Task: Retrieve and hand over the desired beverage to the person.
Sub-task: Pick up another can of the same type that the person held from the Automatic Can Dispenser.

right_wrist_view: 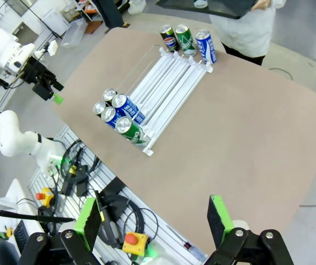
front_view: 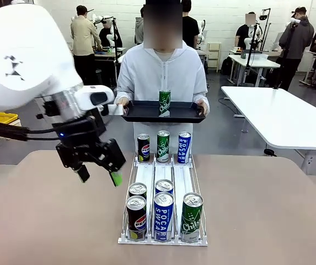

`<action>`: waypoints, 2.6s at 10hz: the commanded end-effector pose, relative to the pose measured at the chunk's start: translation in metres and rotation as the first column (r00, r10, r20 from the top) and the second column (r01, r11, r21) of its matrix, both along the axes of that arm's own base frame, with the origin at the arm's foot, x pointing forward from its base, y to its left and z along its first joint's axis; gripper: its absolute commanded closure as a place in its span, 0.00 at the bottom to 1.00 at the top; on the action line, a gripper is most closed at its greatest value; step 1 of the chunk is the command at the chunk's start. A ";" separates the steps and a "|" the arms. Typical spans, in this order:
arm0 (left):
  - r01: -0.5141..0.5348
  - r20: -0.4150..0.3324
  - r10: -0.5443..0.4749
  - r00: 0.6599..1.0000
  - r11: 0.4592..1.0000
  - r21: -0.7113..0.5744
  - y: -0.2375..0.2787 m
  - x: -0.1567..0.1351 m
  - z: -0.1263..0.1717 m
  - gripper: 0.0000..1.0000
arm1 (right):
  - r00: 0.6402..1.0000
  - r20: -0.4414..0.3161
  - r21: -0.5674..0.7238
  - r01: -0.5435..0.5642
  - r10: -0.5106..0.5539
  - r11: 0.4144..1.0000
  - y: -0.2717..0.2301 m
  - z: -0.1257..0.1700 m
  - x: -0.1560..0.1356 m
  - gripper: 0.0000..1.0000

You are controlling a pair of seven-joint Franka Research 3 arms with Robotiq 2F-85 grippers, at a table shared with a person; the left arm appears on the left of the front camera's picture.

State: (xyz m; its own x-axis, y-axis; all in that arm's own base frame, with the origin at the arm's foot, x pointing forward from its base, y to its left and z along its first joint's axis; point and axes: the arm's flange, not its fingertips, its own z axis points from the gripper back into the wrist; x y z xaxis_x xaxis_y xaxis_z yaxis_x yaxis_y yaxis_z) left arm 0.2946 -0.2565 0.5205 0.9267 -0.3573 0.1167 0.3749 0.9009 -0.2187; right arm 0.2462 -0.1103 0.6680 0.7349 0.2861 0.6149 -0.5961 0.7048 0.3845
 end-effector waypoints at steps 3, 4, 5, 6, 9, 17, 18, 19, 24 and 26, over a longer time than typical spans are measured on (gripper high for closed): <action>-0.092 0.073 0.078 0.994 0.972 0.217 -0.078 -0.019 -0.004 0.00 | 1.000 0.009 0.017 -0.021 0.021 1.000 0.000 0.001 0.001 0.00; -0.118 0.074 0.103 0.992 0.966 0.231 -0.087 -0.018 -0.008 0.00 | 1.000 0.009 0.017 -0.021 0.021 1.000 0.000 0.001 0.001 0.00; -0.125 0.059 0.114 0.992 0.966 0.227 -0.093 -0.016 -0.014 0.00 | 1.000 0.009 0.017 -0.021 0.021 1.000 0.000 0.001 0.001 0.00; -0.130 0.059 0.119 0.991 0.962 0.240 -0.098 -0.014 -0.024 0.00 | 1.000 0.009 0.017 -0.021 0.021 1.000 0.000 0.001 0.001 0.00; -0.140 0.074 0.128 0.989 0.968 0.207 -0.104 -0.010 -0.046 0.00 | 1.000 0.009 0.017 -0.021 0.021 1.000 0.000 0.001 0.001 0.00; -0.217 0.061 0.208 0.976 0.942 0.256 -0.112 0.013 -0.089 0.00 | 1.000 0.009 0.017 -0.021 0.021 1.000 0.000 0.001 0.001 0.00; -0.223 0.058 0.215 0.975 0.940 0.258 -0.112 0.015 -0.092 0.00 | 1.000 0.009 0.017 -0.021 0.021 1.000 0.000 0.001 0.001 0.00; -0.233 0.058 0.225 0.973 0.937 0.260 -0.111 0.018 -0.095 0.00 | 1.000 0.009 0.017 -0.021 0.021 1.000 0.000 0.001 0.001 0.00; -0.254 0.050 0.250 0.967 0.932 0.260 -0.112 0.026 -0.101 0.00 | 1.000 0.009 0.017 -0.021 0.021 1.000 0.000 0.001 0.001 0.00; -0.257 0.044 0.254 0.966 0.931 0.259 -0.110 0.028 -0.102 0.00 | 1.000 0.009 0.017 -0.021 0.021 1.000 0.000 0.001 0.001 0.00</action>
State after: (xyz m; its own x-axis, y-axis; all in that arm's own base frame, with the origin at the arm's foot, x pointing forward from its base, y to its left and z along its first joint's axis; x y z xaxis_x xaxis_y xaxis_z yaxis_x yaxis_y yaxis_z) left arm 0.3201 -0.3601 0.4199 0.9872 -0.1556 0.0362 0.1546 0.9875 0.0295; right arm 0.2462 -0.1103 0.6681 0.7349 0.2862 0.6149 -0.5960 0.7051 0.3841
